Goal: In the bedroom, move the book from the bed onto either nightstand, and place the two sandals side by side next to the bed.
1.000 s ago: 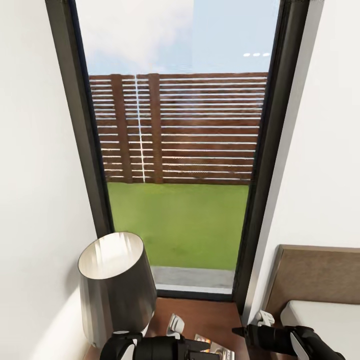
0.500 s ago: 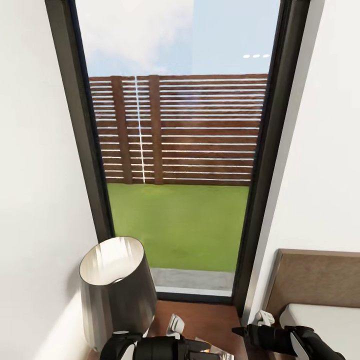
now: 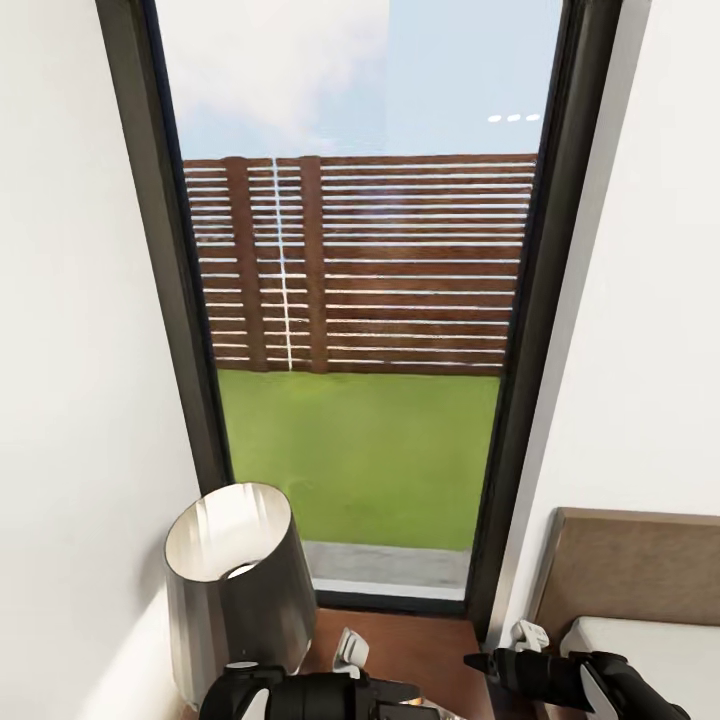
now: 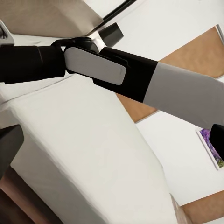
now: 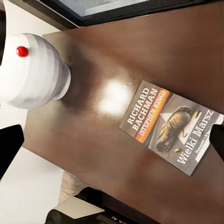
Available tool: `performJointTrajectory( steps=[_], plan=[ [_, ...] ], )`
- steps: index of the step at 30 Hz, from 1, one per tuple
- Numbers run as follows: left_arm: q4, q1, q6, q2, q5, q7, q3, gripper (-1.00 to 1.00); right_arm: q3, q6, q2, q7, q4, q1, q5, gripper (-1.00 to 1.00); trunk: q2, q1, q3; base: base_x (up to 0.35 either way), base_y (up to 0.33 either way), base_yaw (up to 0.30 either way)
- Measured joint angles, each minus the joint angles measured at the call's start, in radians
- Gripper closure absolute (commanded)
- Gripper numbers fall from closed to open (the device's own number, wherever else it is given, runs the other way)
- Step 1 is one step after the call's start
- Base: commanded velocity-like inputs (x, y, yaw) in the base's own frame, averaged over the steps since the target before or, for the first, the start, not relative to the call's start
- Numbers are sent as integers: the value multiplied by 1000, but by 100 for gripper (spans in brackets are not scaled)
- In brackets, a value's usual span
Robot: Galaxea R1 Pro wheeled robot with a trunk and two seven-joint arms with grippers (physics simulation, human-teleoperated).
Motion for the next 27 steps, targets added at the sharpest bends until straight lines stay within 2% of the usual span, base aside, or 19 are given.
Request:
performJointTrajectory(
  steps=[27],
  plan=[
    [0, 0, 0, 0, 0, 0, 0, -100, 0, -1, 0, 0, 1, 0, 0, -100, 189, -104, 91, 0, 0, 11]
  ],
)
